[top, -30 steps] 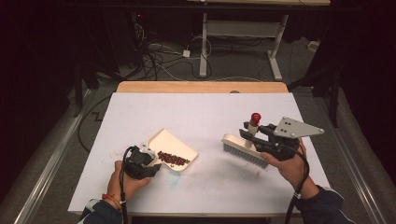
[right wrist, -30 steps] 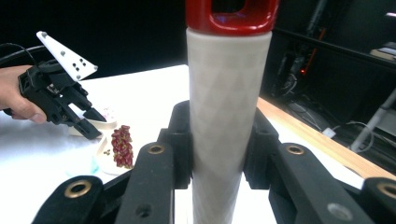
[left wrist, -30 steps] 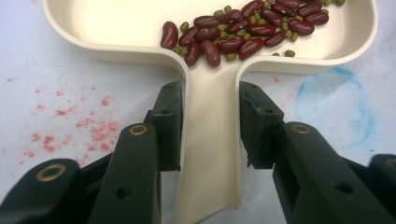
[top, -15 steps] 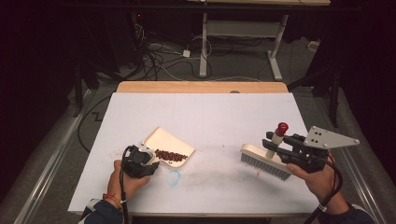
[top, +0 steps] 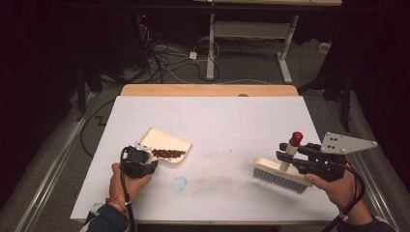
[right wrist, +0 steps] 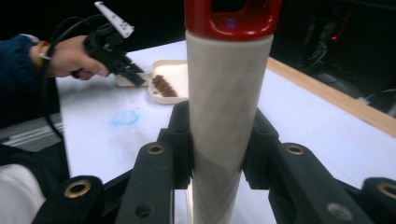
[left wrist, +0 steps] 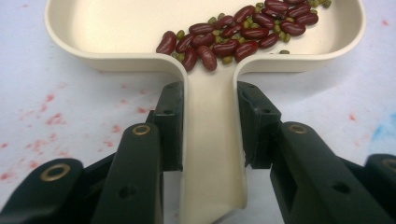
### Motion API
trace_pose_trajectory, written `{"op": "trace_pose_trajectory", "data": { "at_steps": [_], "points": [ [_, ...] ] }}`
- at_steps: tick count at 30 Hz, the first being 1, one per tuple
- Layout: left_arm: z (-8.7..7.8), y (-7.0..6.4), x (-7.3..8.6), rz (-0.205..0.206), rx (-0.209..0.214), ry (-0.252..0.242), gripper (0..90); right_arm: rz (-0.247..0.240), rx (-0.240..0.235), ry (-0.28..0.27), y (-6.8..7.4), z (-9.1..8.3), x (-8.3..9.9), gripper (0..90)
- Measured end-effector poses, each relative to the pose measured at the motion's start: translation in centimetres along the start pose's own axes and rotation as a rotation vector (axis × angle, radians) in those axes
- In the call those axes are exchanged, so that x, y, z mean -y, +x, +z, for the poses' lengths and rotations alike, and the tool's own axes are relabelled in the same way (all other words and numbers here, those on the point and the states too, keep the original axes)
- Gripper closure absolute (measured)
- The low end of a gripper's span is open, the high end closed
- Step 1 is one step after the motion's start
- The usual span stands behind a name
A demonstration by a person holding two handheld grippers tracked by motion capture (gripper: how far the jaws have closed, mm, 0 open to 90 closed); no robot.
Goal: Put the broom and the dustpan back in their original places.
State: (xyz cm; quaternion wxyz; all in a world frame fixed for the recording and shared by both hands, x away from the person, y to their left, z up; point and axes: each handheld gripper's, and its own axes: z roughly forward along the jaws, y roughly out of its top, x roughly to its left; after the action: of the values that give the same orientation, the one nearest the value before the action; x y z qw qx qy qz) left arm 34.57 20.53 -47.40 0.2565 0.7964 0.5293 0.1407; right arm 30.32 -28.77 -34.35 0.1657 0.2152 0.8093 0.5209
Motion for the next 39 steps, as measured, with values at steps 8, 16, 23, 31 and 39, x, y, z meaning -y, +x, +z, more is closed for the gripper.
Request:
{"op": "trace_pose_trajectory", "data": {
  "at_steps": [8, 16, 23, 31, 39],
  "points": [
    [0.0, 0.8, -0.3, -0.05, -0.013, -0.009, 63.9, -0.019, -0.091, 0.06, 0.4, 1.2, -0.4, 69.2],
    [1.0, 1.2, -1.2, -0.096, -0.036, -0.02, 63.9, -0.02, -0.062, 0.144, -1.0, 3.2, -0.4, 69.2],
    [1.4, -0.1, -1.5, -0.098, 0.003, -0.037, 59.0, 0.041, -0.039, 0.186, -5.0, 5.8, -0.7, 67.2],
    [0.6, -1.2, -1.2, -0.06, 0.082, -0.061, 55.7, 0.102, 0.08, 0.274, -9.2, 9.1, -0.8, 59.2],
    [-0.5, -1.7, -0.9, 0.043, 0.076, -0.115, 49.5, 0.16, 0.22, 0.349, -11.5, 12.6, 0.2, 53.9]
  ]
}}
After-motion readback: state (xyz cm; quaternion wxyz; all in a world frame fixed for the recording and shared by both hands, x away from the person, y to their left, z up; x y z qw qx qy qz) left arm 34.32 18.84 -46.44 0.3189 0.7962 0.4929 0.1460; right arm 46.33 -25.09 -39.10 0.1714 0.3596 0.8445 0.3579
